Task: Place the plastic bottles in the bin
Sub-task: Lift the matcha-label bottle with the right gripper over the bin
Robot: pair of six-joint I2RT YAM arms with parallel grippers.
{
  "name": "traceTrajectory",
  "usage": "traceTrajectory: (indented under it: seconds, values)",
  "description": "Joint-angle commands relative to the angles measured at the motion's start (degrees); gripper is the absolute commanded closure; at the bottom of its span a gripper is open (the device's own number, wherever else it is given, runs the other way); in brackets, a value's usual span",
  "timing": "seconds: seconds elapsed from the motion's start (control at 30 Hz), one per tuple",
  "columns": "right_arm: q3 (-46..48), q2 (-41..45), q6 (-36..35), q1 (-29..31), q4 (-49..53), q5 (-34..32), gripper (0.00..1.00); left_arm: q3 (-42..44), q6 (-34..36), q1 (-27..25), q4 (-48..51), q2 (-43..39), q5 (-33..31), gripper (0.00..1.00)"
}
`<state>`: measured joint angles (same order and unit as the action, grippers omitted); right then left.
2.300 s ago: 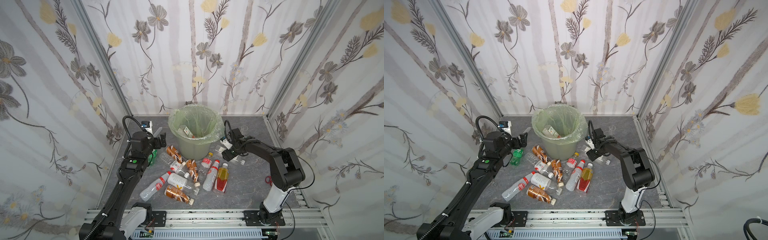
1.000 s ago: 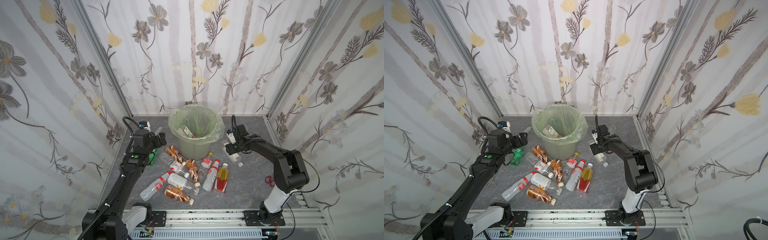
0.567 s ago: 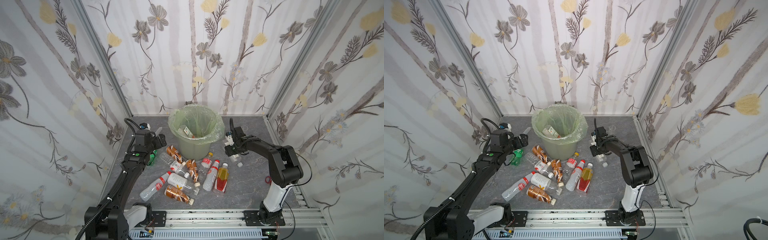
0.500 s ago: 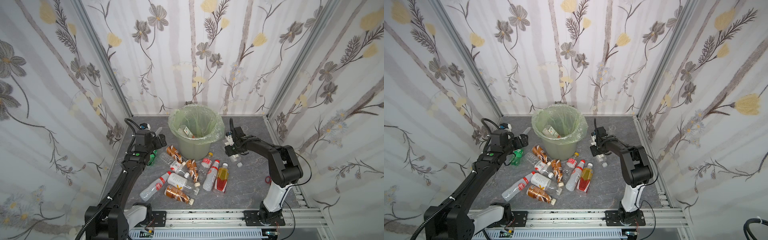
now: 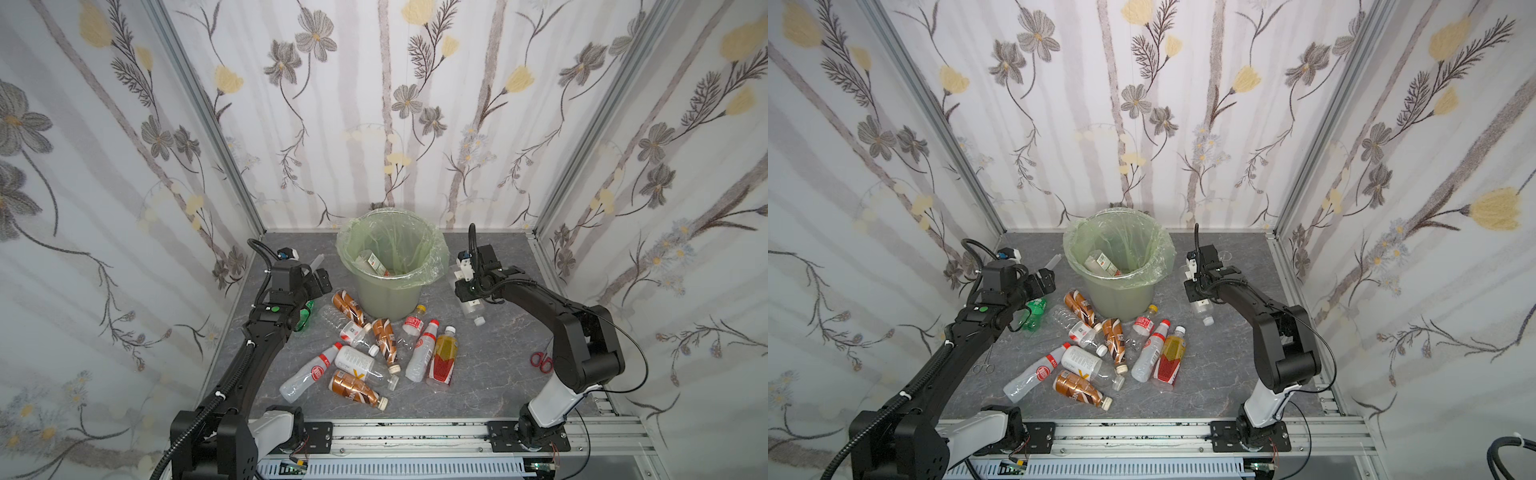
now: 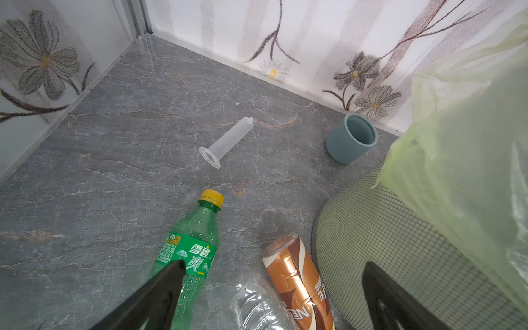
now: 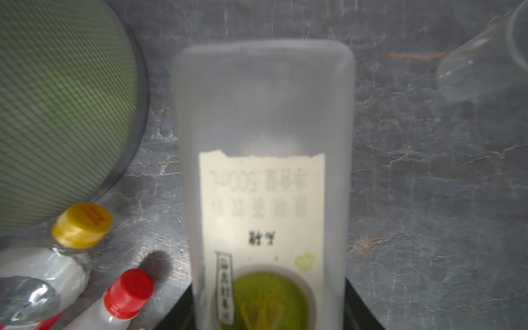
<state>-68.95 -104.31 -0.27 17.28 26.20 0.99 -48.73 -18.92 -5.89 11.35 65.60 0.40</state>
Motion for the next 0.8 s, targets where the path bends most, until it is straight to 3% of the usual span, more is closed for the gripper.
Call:
traceTrajectory:
  seconds: [0.0,0.2,0.33,0.5,0.63,0.77]
  values:
    - [-2.6,4.5,1.4,-0.1,0.8,-1.0,0.54,-0.2,-0.8,0.2,-0.2,0.0,-1.0,0.00]
    - [-9.8,12.5,2.2,0.7,5.0,1.9,0.55,-0.6,-0.9,0.2,-0.2,0.1,-0.7,0.00]
    - [-16.9,15.9,2.6,4.7,5.8,3.2,0.56,-0.9,-1.0,0.4,-0.2,0.5,-0.4,0.00]
    - [-28.6,13.3,3.8,9.2,7.4,6.0,0.55,-0.7,-0.6,0.4,-0.2,0.4,-0.1,0.00]
    - [-37.0,7.0,4.9,12.5,7.4,9.7,0.56,-0.6,-0.4,0.4,-0.2,0.3,-0.1,0.00]
    - [-42.3,0.4,5.4,15.9,5.5,9.1,0.57,-0.8,-0.1,0.4,-0.2,0.2,0.0,0.00]
